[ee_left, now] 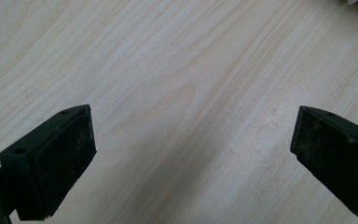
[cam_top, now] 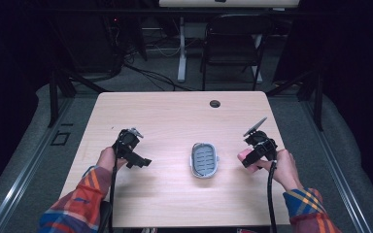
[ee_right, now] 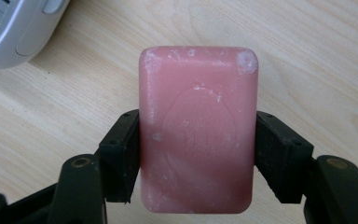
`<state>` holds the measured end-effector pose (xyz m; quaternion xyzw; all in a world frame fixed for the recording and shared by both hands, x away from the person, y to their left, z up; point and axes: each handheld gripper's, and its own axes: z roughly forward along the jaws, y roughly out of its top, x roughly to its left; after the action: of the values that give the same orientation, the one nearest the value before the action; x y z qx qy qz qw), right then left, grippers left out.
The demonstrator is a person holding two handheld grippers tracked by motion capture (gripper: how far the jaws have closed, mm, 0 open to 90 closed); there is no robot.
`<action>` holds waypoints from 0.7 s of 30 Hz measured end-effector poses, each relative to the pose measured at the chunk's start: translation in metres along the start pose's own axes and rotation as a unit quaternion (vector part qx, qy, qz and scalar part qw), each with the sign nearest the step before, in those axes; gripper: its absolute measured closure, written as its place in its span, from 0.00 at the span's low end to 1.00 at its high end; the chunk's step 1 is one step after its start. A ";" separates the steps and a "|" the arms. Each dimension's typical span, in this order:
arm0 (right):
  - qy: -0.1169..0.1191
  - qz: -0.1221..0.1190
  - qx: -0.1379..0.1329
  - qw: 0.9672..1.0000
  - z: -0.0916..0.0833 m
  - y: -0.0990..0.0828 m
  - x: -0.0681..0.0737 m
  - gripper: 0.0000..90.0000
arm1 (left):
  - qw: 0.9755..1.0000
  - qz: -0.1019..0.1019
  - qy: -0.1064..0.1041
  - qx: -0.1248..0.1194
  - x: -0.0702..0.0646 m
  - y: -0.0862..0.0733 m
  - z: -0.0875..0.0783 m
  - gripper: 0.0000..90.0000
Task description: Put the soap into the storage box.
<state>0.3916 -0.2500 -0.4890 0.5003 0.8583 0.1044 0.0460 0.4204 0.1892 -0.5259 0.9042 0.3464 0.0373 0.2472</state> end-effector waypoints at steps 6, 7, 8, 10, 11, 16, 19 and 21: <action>-0.004 -0.006 0.001 1.000 -0.006 0.005 0.002 0.41 | 1.000 0.000 -0.001 -0.001 0.000 0.000 0.000 0.00; -0.005 -0.005 -0.002 1.000 -0.006 0.005 0.003 0.41 | 1.000 0.000 -0.001 0.000 0.000 0.000 0.000 0.00; -0.004 -0.003 -0.005 1.000 -0.007 0.006 0.003 0.41 | 1.000 0.000 -0.001 -0.001 0.000 0.000 0.000 0.00; -0.005 -0.006 -0.005 1.000 -0.010 0.008 0.003 0.41 | 1.000 0.000 -0.001 -0.001 0.000 0.000 0.000 0.00; -0.005 -0.007 -0.004 1.000 -0.011 0.008 0.003 0.41 | 1.000 0.000 -0.001 -0.001 0.000 0.000 0.000 0.00; -0.002 -0.008 -0.007 1.000 -0.016 0.011 0.005 0.41 | 1.000 0.000 -0.001 0.001 0.000 0.001 0.000 0.00; -0.010 -0.013 -0.005 1.000 -0.018 0.013 0.006 0.41 | 1.000 0.000 -0.001 0.001 0.000 0.001 0.000 0.00; -0.007 -0.012 -0.009 1.000 -0.018 0.013 0.007 0.41 | 1.000 0.000 -0.001 0.001 0.000 0.001 0.000 0.00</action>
<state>0.3958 -0.2401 -0.4684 0.4906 0.8628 0.1075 0.0579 0.4208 0.1885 -0.5258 0.9044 0.3461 0.0358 0.2470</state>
